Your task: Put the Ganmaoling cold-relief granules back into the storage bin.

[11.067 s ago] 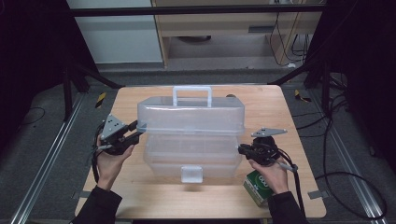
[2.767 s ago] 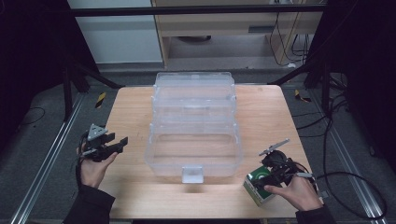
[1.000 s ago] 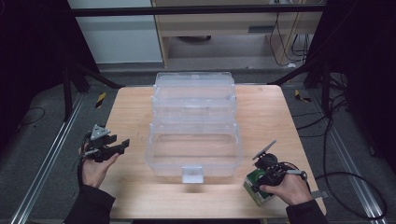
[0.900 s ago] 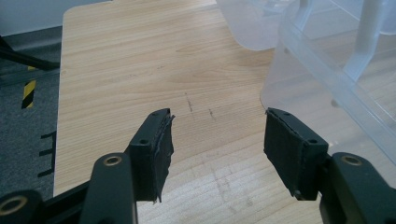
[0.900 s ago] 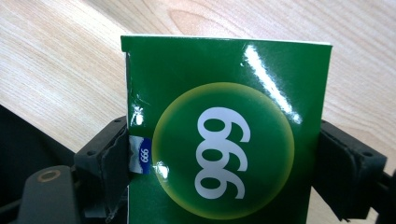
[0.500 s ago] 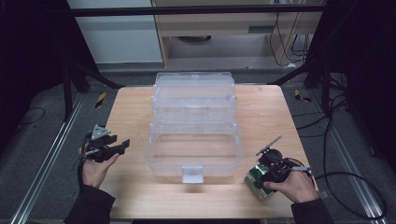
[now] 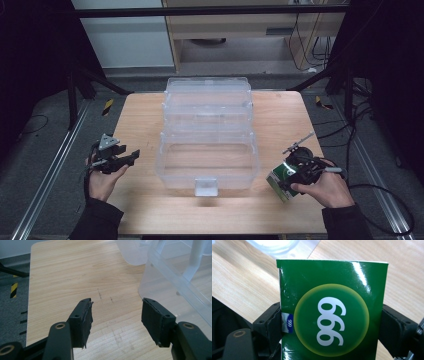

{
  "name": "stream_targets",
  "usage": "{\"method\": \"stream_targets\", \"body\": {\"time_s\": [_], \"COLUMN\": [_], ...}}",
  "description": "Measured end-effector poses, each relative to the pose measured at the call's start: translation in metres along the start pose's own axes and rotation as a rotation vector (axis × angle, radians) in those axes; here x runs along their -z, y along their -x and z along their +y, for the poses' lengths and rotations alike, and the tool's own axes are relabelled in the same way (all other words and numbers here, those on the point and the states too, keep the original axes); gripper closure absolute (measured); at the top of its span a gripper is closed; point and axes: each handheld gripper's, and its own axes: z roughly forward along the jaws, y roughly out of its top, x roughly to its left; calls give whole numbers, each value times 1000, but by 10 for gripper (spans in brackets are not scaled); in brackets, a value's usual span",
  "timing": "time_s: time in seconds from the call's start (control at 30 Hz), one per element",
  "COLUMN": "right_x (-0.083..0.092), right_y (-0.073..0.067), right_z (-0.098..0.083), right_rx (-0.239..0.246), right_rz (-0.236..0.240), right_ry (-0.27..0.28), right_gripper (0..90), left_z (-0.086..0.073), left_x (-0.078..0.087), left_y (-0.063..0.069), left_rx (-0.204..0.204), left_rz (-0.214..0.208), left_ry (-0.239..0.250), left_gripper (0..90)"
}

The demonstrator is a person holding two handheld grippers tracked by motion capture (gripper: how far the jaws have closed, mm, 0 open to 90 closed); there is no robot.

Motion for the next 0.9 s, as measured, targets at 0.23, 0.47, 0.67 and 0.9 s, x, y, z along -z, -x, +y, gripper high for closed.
{"method": "stream_targets", "body": {"time_s": [0.23, 0.47, 0.67, 0.9], "right_x": [16, 29, 37, 41], "right_y": [4, 9, 11, 9], "right_z": [8, 16, 25, 36], "right_rx": [14, 32, 63, 137], "right_rz": [-6, -12, -17, -3], "right_ry": [34, 55, 66, 76], "right_gripper": [172, 172, 172, 172], "left_z": [0, 0, 0, -1], "left_x": [0, 0, -1, -1], "left_y": [-1, -1, -1, -1], "left_rx": [-3, -4, -2, -6], "left_rz": [0, -3, -3, -5], "left_ry": [-2, -4, -3, -6], "left_gripper": [409, 408, 407, 407]}}
